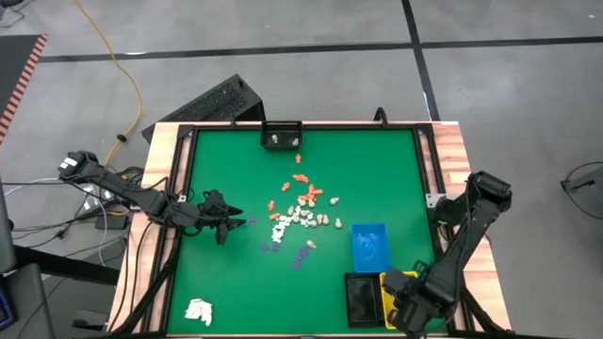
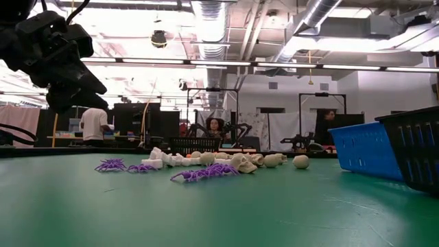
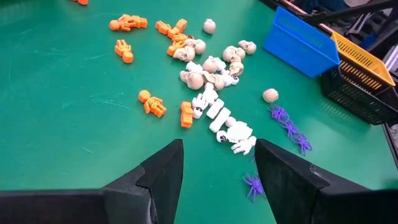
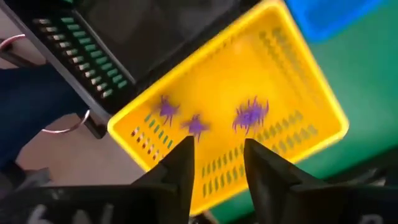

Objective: Sort Halloween decoration
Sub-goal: Put the purple spider toy into the yellow bin

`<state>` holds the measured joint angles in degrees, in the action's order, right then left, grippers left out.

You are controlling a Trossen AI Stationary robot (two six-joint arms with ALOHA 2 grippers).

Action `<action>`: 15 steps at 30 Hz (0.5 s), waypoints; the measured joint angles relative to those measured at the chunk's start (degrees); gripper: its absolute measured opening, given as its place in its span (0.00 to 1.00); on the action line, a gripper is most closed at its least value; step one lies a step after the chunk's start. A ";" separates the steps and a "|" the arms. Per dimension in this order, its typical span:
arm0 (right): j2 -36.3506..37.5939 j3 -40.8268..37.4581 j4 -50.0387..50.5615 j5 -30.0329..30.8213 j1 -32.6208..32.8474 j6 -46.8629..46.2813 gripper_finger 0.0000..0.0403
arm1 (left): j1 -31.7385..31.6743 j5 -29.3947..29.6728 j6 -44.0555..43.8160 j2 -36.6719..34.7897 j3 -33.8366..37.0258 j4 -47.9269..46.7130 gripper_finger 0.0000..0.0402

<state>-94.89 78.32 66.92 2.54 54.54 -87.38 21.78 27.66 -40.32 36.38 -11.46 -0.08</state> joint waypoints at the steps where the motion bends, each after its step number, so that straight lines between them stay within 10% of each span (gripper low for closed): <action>1: 0.00 0.00 -0.03 1.44 -0.75 2.26 0.37 | 0.00 0.00 -0.01 0.00 0.00 0.00 0.47; 10: 0.02 0.00 -12.60 23.47 -14.10 39.18 0.36 | 0.00 0.00 -0.01 0.00 0.00 0.00 0.47; 15: 0.00 0.02 -28.73 25.58 -23.80 62.65 0.35 | 0.00 -0.03 0.00 0.00 0.00 -0.02 0.47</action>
<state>-94.89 78.35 38.19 28.12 30.74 -24.73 21.78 27.64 -40.33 36.38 -11.46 -0.10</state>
